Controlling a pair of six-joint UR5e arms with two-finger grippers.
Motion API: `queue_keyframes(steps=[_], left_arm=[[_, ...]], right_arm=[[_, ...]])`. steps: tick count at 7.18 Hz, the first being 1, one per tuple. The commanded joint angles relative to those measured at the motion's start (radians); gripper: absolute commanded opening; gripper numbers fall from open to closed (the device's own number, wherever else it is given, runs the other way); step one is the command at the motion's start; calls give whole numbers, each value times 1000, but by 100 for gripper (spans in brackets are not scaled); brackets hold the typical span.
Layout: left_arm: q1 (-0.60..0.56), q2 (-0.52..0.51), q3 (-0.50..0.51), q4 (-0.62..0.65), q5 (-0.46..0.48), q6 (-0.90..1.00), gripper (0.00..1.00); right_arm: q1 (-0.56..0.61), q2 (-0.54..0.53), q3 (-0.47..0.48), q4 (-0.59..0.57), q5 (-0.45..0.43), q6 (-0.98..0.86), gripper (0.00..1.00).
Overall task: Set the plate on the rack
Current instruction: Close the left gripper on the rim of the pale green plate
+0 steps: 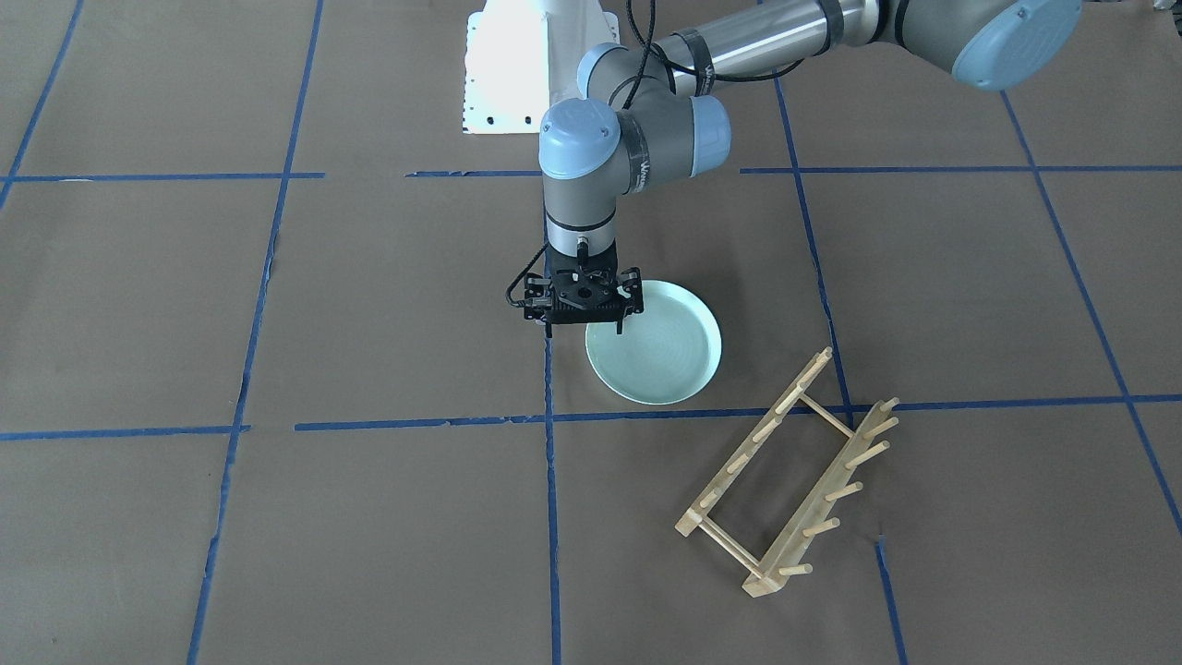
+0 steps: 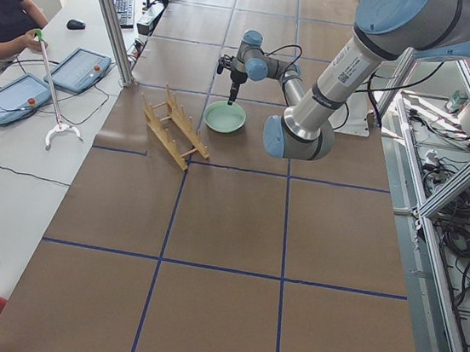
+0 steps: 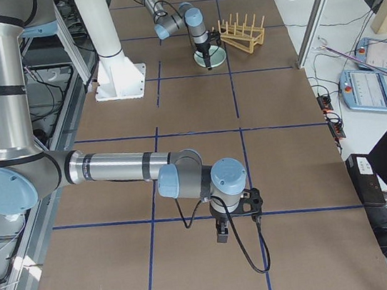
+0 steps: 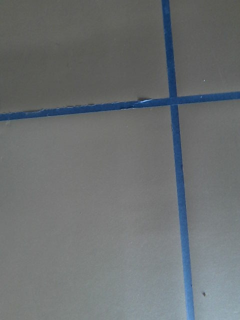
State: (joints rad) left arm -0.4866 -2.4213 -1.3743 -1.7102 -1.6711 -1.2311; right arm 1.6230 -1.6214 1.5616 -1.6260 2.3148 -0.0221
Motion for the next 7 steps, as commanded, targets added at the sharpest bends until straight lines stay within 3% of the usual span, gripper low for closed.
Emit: queue_keyframes(steps=[1, 3, 7], left_arm=[[0, 1, 27, -32, 1, 2, 96], [0, 2, 27, -32, 1, 2, 76], [0, 2, 27, -34, 1, 2, 58]], right_arm=[[0, -2, 0, 0, 0, 1, 100], [0, 0, 0, 0, 0, 1, 100], [0, 0, 0, 0, 0, -1, 100]])
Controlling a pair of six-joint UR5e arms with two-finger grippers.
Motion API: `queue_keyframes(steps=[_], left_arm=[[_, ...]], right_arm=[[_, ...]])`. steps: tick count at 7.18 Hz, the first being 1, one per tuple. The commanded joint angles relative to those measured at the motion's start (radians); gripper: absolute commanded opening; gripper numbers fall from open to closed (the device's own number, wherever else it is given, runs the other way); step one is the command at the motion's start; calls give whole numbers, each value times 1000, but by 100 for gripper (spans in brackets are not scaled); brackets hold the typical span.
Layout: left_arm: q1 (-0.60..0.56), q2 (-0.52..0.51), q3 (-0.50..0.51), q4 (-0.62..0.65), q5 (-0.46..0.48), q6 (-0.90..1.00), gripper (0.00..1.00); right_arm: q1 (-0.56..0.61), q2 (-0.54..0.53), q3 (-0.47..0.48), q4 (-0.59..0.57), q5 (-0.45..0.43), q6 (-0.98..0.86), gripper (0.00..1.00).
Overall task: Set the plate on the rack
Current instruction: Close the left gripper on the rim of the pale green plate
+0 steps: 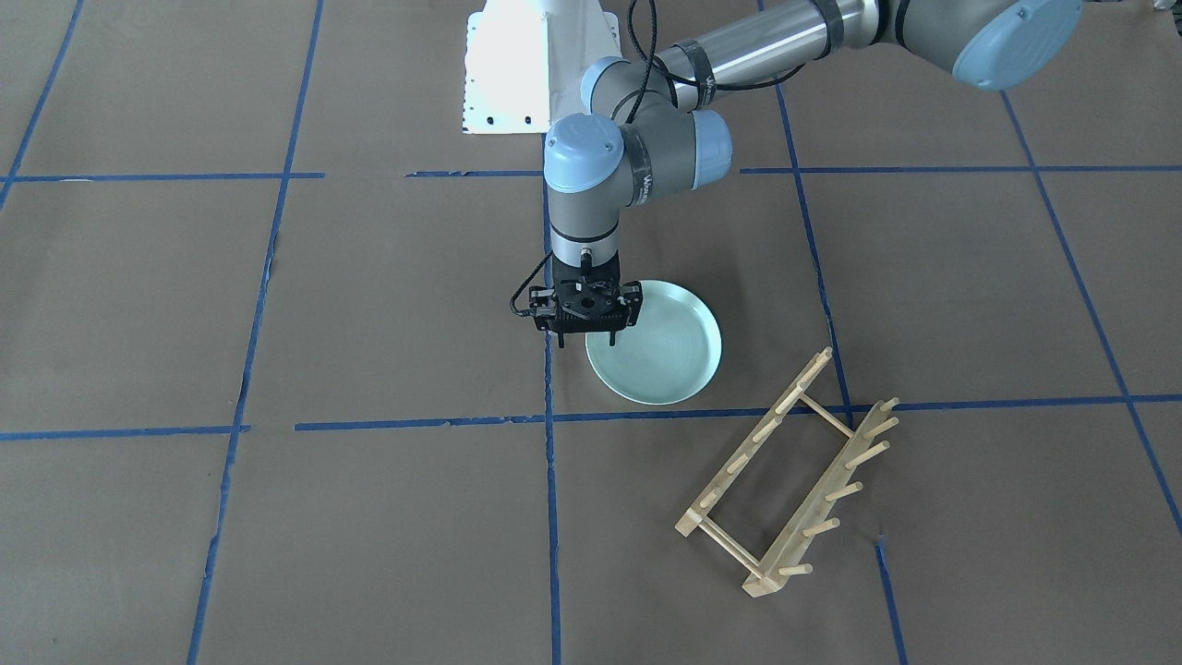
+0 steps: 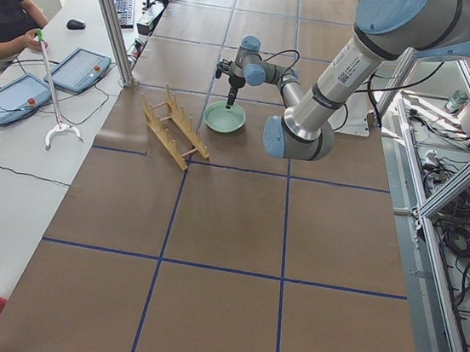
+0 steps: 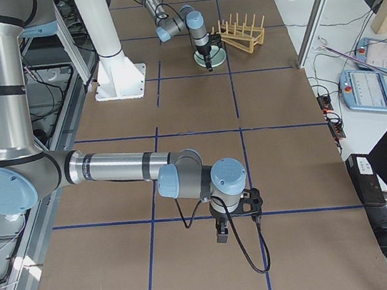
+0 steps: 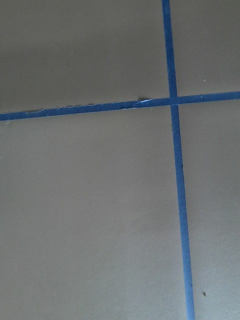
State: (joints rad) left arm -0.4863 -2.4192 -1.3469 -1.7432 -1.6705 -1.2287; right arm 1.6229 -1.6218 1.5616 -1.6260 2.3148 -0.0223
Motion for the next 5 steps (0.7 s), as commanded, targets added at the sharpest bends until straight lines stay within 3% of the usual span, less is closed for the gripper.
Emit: queue_keyframes(steps=[1, 3, 5], left_arm=[[0, 0, 0, -1, 0, -2, 50], [0, 0, 0, -1, 0, 0, 22], [0, 2, -1, -1, -1, 0, 6]], right_arm=[[0, 0, 0, 0, 0, 1, 100], [0, 0, 0, 0, 0, 1, 100], [0, 0, 0, 0, 0, 1, 100]])
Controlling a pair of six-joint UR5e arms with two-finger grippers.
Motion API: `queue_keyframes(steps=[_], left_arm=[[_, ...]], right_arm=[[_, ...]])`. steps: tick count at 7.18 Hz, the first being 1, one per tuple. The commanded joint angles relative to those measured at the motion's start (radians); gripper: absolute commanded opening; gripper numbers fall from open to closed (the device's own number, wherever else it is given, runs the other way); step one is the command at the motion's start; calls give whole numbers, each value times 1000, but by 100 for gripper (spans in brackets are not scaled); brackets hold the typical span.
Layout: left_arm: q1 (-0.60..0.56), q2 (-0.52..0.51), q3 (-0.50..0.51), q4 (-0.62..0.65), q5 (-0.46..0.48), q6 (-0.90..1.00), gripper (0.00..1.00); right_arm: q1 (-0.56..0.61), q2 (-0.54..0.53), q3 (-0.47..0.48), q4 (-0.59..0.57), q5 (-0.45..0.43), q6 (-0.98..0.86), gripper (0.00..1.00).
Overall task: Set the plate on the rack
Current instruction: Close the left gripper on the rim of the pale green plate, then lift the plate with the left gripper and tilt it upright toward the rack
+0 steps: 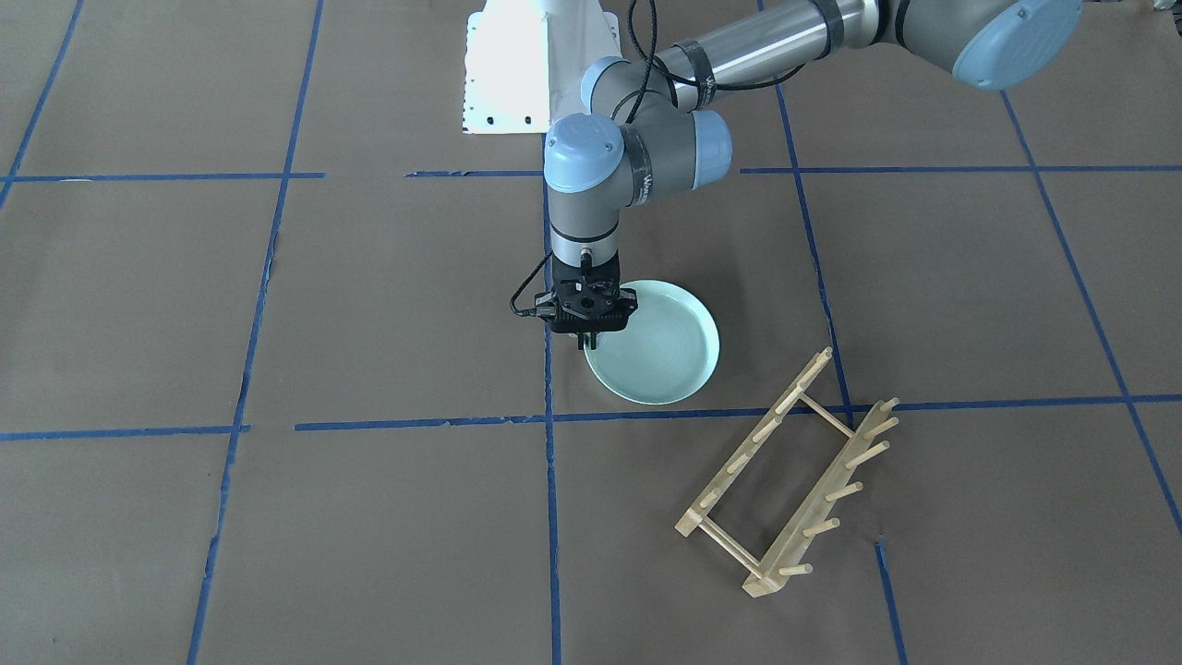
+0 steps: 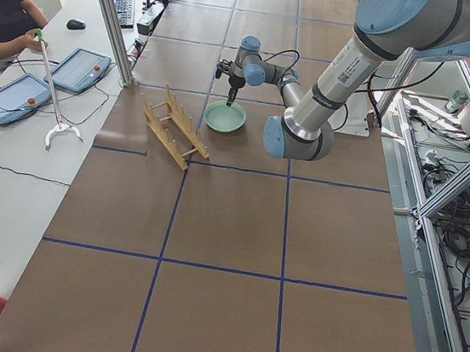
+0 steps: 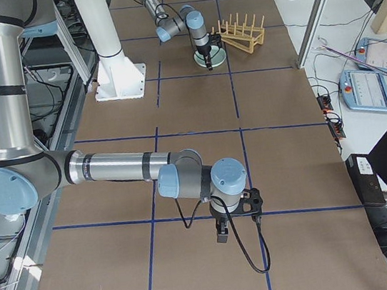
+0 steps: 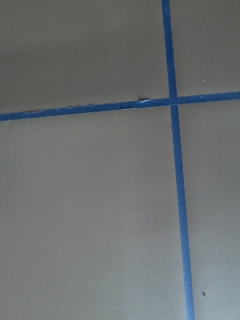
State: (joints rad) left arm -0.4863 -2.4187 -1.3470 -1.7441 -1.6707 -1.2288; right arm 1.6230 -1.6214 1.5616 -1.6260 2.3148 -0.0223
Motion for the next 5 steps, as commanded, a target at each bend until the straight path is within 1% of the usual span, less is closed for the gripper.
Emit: queue_keyframes(steps=[1, 2, 3, 5], left_arm=[[-3, 9, -18, 1, -1, 12, 0], [-8, 16, -73, 11, -6, 12, 0], [-21, 19, -148, 49, -9, 12, 0], [-57, 20, -333, 183, -21, 11, 0]], right_arm=[[0, 0, 0, 0, 0, 1, 100], [0, 0, 0, 0, 0, 1, 100], [0, 0, 0, 0, 0, 1, 100], [0, 0, 0, 0, 0, -1, 100]])
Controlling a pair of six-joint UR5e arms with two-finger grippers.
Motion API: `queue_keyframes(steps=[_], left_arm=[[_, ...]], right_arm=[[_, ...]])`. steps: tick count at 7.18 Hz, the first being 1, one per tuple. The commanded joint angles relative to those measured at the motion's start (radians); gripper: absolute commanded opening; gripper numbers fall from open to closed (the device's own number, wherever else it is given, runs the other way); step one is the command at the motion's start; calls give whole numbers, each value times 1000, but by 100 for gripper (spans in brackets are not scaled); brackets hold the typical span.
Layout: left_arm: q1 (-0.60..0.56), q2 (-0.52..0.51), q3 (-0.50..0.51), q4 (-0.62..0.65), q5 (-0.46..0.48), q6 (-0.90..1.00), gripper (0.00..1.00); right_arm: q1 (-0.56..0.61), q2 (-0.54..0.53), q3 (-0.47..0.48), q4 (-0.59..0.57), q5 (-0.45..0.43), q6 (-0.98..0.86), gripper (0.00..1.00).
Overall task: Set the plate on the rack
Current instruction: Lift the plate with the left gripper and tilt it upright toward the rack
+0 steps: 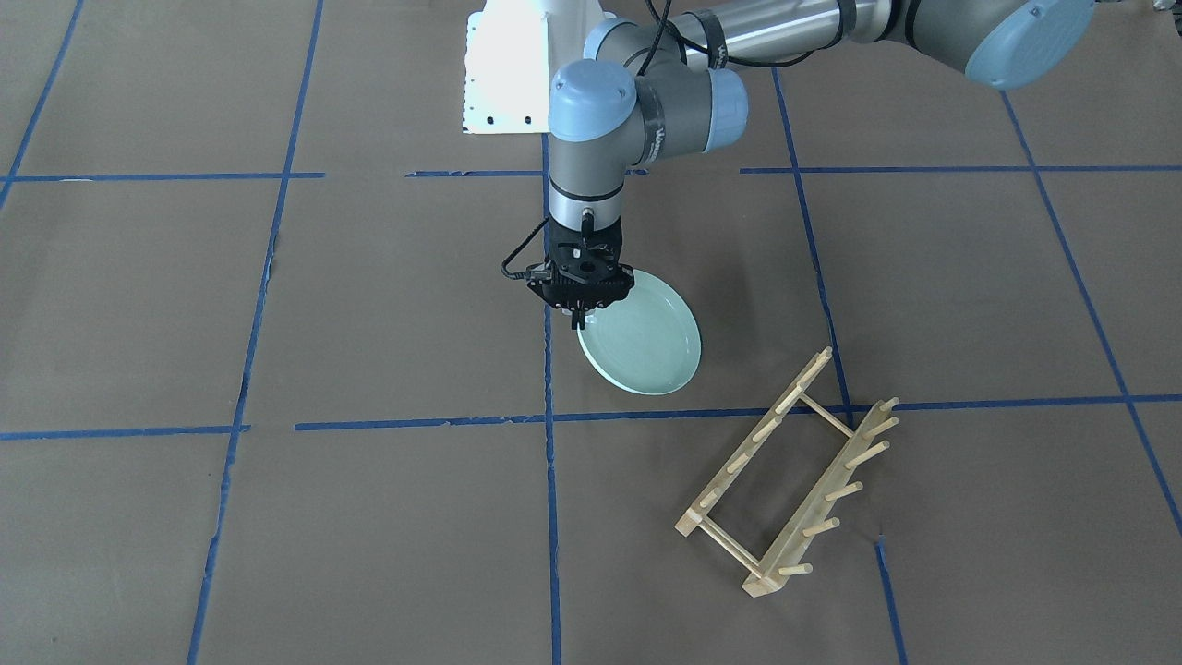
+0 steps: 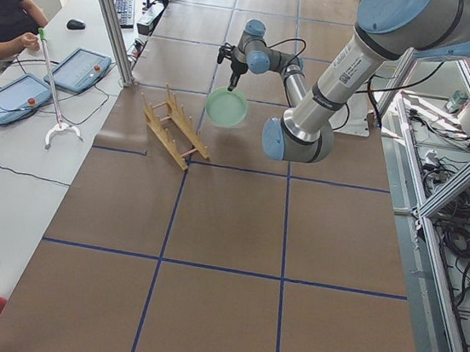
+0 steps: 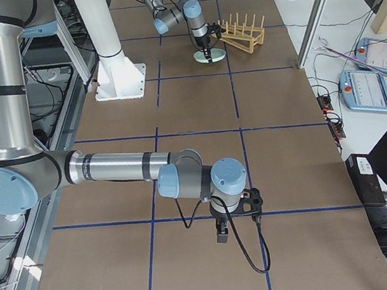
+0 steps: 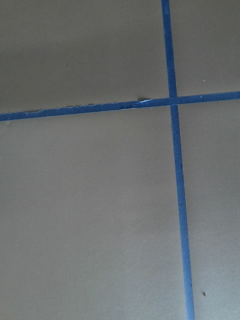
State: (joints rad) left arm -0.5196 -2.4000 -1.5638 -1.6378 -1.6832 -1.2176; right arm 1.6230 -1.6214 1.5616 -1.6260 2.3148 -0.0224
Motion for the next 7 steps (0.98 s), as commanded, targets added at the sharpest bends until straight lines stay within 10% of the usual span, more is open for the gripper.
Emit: queue_keyframes(steps=[1, 5, 7], left_arm=[[-64, -4, -202, 161, -83, -2, 0], [-242, 31, -476, 219, -131, -72, 0], [-302, 121, -492, -7, -125, -204, 0]], right_arm=[[0, 0, 0, 0, 0, 1, 100], [0, 0, -2, 0, 0, 1, 100], [0, 0, -2, 0, 0, -1, 100]])
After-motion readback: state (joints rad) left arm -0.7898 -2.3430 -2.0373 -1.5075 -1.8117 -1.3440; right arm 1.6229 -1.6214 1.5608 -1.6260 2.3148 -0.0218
